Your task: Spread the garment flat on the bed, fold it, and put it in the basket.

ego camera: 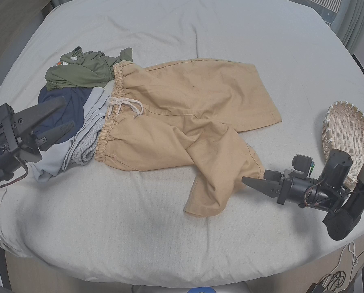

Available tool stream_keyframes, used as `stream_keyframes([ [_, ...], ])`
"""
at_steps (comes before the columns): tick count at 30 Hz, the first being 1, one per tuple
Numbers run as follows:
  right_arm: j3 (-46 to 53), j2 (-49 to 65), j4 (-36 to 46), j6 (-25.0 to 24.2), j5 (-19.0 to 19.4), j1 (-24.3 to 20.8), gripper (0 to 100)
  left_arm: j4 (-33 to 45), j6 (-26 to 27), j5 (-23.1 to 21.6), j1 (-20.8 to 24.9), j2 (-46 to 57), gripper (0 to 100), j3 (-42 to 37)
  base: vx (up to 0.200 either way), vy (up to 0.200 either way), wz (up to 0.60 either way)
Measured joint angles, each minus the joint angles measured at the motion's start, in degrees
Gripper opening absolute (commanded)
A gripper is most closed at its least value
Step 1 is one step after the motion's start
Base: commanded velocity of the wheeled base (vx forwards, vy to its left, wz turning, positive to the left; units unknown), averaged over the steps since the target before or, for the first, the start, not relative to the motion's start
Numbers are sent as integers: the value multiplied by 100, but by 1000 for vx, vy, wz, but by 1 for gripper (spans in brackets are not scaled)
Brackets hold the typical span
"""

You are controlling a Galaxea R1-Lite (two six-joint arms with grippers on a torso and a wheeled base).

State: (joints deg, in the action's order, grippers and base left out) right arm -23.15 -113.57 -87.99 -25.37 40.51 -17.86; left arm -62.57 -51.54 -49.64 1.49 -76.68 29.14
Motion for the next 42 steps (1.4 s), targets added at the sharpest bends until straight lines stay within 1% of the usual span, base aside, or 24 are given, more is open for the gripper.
stream_keyframes([
  [3, 223, 243, 5, -112, 82, -27, 100, 1, -2, -1, 0, 24, 100, -28, 0, 0, 0],
  [4, 293, 345, 2, -184, 112, -35, 100, 1, -2, 0, 0, 33, 100, -43, 0, 0, 0],
  [5, 391, 513, 5, -386, 139, -39, 100, 1, -2, -1, 0, 57, 100, -65, 0, 0, 0],
  [8, 450, 646, 2, -542, 148, -29, 100, 1, -2, -1, 0, 83, 100, -94, 0, 0, 0],
  [12, 472, 622, -2, -530, 130, -7, 100, 0, -2, -1, 0, 107, 100, -128, 0, 0, 0],
  [17, 433, 293, -11, -262, 93, 50, 100, 1, -2, -1, -4, 122, 100, -160, 0, 0, 0],
  [18, 417, 222, -15, -208, 87, 67, 0, 1, -2, -1, -4, 122, 100, -161, 0, 0, 0],
  [20, 394, 73, -20, -123, 40, 113, 0, 1, -2, -4, -6, 127, 100, -169, 0, 0, 0],
  [25, 369, -112, -22, -99, 0, 216, 0, 4, -2, -1, -4, 127, 100, -180, 0, 0, 0],
  [33, 334, -18, -24, -101, -11, 500, 0, 4, -2, 5, 0, 132, 100, -180, 0, 0, 0],
  [37, 257, 98, -17, -121, -13, 767, 0, 1, -2, 7, 0, 138, 100, -199, 0, 0, 0],
  [42, -61, 169, -9, -249, -13, 1296, 0, 1, 0, 11, 0, 144, 100, -224, 0, 0, 0],
])
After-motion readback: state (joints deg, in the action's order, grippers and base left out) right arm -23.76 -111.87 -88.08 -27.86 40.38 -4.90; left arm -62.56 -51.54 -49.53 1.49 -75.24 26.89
